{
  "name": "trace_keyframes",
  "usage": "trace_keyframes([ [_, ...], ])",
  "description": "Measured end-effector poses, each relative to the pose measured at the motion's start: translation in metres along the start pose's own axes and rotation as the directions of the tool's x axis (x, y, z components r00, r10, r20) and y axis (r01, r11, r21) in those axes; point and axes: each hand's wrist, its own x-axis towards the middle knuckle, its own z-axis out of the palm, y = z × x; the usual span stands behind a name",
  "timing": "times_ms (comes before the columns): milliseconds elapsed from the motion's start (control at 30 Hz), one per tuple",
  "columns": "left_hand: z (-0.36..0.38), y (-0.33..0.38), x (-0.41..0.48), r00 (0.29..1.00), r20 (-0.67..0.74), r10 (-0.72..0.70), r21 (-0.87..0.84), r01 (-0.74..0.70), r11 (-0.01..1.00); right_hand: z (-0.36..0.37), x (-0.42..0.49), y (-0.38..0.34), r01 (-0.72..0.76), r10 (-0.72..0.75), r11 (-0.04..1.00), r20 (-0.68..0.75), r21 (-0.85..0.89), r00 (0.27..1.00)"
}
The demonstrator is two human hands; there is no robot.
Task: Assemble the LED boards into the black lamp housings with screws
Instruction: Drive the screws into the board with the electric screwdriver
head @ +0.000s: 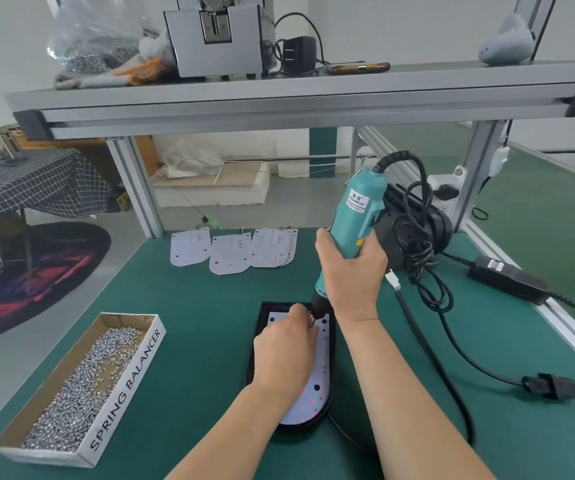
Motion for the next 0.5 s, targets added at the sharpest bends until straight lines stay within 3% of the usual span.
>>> trace_keyframes([
  [267,0.001,0.002,0.002,1.000,0.008,-0.010,0.000,0.010,1.000,-0.012,0.015,0.000,-0.074,0.083,0.993,-0.110,0.088,0.990],
  [500,-0.003,0.003,-0.001,0.995,0.089,0.046,-0.001,-0.047,0.999,-0.014,0.014,0.004,0.017,-0.020,0.999,-0.057,-0.052,0.998],
])
